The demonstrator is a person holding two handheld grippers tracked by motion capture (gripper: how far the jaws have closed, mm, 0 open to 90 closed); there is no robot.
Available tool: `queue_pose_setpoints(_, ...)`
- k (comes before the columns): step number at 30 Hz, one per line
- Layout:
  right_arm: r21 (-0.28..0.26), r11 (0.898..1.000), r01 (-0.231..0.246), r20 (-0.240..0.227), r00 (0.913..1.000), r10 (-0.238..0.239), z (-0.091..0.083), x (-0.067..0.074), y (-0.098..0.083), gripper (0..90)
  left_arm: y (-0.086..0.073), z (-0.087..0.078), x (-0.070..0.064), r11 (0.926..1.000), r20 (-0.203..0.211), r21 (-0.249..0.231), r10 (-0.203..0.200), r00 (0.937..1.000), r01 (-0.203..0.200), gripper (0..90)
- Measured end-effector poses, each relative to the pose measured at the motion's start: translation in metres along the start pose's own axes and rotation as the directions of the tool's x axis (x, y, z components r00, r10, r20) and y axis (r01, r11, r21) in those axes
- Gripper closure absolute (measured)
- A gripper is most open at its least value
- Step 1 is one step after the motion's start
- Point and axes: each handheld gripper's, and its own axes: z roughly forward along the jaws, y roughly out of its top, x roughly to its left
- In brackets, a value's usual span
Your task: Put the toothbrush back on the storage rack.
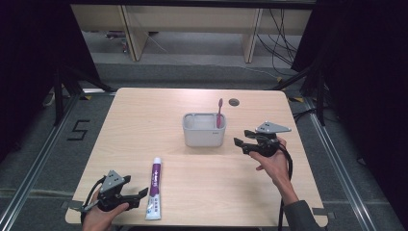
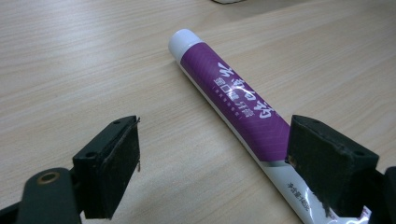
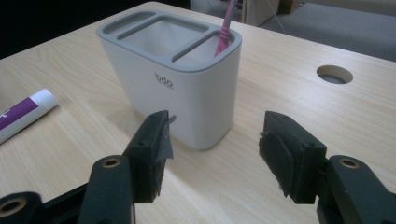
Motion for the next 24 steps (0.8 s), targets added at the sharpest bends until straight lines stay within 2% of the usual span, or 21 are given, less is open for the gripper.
queue_pose_setpoints(1, -0.009, 1.0, 0.025, 0.009, 0.9997, -0.025, 0.0, -0.001, -0.001, 42.3, 0.0, 0.0, 0.0, 1.0, 0.0, -0.004, -0.002, 1.0, 0.002, 16.8)
queue_pose_setpoints(3, 0.003, 1.0, -0.01, 0.002, 0.9999, 0.01, -0.002, 0.003, -0.004, 41.1, 0.0, 0.0, 0.0, 1.0, 0.0, -0.004, -0.002, 1.0, 0.002, 16.8)
queue_pose_setpoints(4, 0.008, 1.0, 0.023, 0.005, 0.9997, -0.023, -0.003, 0.001, -0.004, 40.2, 0.0, 0.0, -0.001, 1.0, 0.0, -0.005, -0.003, 1.0, 0.003, 16.8)
queue_pose_setpoints(5, 0.01, 1.0, -0.016, -0.006, 0.9998, 0.016, -0.002, 0.005, -0.006, 39.5, 0.0, 0.0, -0.001, 1.0, 0.0, -0.005, -0.001, 1.0, 0.001, 16.8)
queue_pose_setpoints(6, 0.017, 1.0, 0.02, 0.004, 0.9998, -0.02, -0.003, 0.003, -0.007, 38.4, 0.0, 0.0, -0.001, 1.0, 0.001, -0.006, -0.002, 1.0, 0.002, 16.8)
queue_pose_setpoints(8, 0.018, 1.0, -0.006, -0.004, 1.0, 0.006, -0.004, 0.006, -0.01, 36.6, 0.0, 0.0, -0.001, 0.9999, 0.002, -0.01, -0.004, 1.0, 0.004, 16.8)
queue_pose_setpoints(9, 0.011, 1.0, 0.016, 0.004, 0.9999, -0.016, -0.004, 0.005, -0.011, 35.7, 0.0, 0.0, -0.001, 0.9999, 0.002, -0.01, -0.004, 1.0, 0.004, 16.8)
queue_pose_setpoints(10, 0.024, 1.0, -0.016, -0.006, 0.9998, 0.016, -0.005, 0.008, -0.012, 34.6, 0.0, 0.0, -0.001, 0.9999, 0.002, -0.01, -0.004, 1.0, 0.004, 16.8)
queue_pose_setpoints(11, 0.019, 1.0, 0.004, -0.005, 1.0, -0.004, -0.004, 0.007, -0.013, 33.2, 0.0, 0.001, -0.001, 0.9999, 0.004, -0.011, -0.004, 1.0, 0.004, 16.8)
queue_pose_setpoints(12, 0.024, 0.999, -0.033, -0.005, 0.9994, 0.033, -0.005, 0.01, -0.015, 32.2, 0.0, 0.001, -0.001, 0.9999, 0.003, -0.011, -0.005, 1.0, 0.005, 16.8)
queue_pose_setpoints(13, 0.024, 0.999, -0.033, -0.005, 0.9994, 0.033, -0.005, 0.01, -0.015, 32.2, 0.0, 0.001, -0.001, 0.9999, 0.003, -0.011, -0.005, 1.0, 0.005, 16.8)
queue_pose_setpoints(14, 0.033, 0.999, -0.005, 0.007, 1.0, 0.004, -0.006, 0.008, -0.017, 29.0, 0.0, 0.001, -0.001, 0.9999, 0.003, -0.011, -0.004, 1.0, 0.004, 16.8)
queue_pose_setpoints(15, 0.047, 0.998, -0.035, 0.005, 0.9994, 0.034, -0.007, 0.01, -0.018, 27.8, 0.0, 0.001, -0.001, 0.9999, 0.002, -0.012, -0.005, 1.0, 0.005, 16.8)
queue_pose_setpoints(16, 0.045, 0.999, -0.01, 0.012, 0.9999, 0.01, -0.007, 0.009, -0.018, 26.2, 0.0, 0.0, -0.001, 1.0, 0.002, -0.008, -0.004, 1.0, 0.004, 16.8)
queue_pose_setpoints(17, 0.046, 0.998, -0.035, 0.016, 0.9993, 0.034, -0.008, 0.01, -0.019, 24.7, 0.0, 0.0, -0.001, 1.0, 0.001, -0.009, -0.004, 1.0, 0.004, 16.8)
queue_pose_setpoints(18, 0.042, 0.999, -0.015, 0.025, 0.9996, 0.014, -0.008, 0.009, -0.02, 23.7, 0.0, 0.0, -0.001, 1.0, 0.001, -0.009, -0.004, 1.0, 0.004, 16.8)
queue_pose_setpoints(19, 0.037, 0.999, -0.037, 0.017, 0.9992, 0.037, -0.008, 0.01, -0.022, 23.0, 0.0, 0.0, -0.001, 1.0, 0.002, -0.008, -0.004, 1.0, 0.004, 16.8)
queue_pose_setpoints(20, 0.042, 0.999, -0.02, 0.019, 0.9996, 0.019, -0.009, 0.009, -0.022, 22.8, 0.0, 0.0, 0.0, 1.0, 0.0, -0.005, 0.001, 1.0, -0.001, 16.8)
queue_pose_setpoints(21, 0.038, 0.998, -0.049, 0.013, 0.9987, 0.049, -0.009, 0.011, -0.023, 22.5, 0.0, 0.0, 0.0, 1.0, -0.001, -0.005, 0.001, 1.0, -0.001, 16.8)
queue_pose_setpoints(23, 0.042, 0.998, -0.038, 0.006, 0.9993, 0.038, -0.011, 0.011, -0.026, 20.8, 0.0, 0.0, -0.001, 1.0, 0.0, -0.009, 0.0, 1.0, 0.0, 16.8)
queue_pose_setpoints(24, 0.044, 0.997, -0.064, 0.008, 0.9979, 0.064, -0.011, 0.013, -0.027, 20.2, 0.0, 0.0, -0.001, 0.9999, 0.001, -0.012, -0.003, 1.0, 0.003, 16.8)
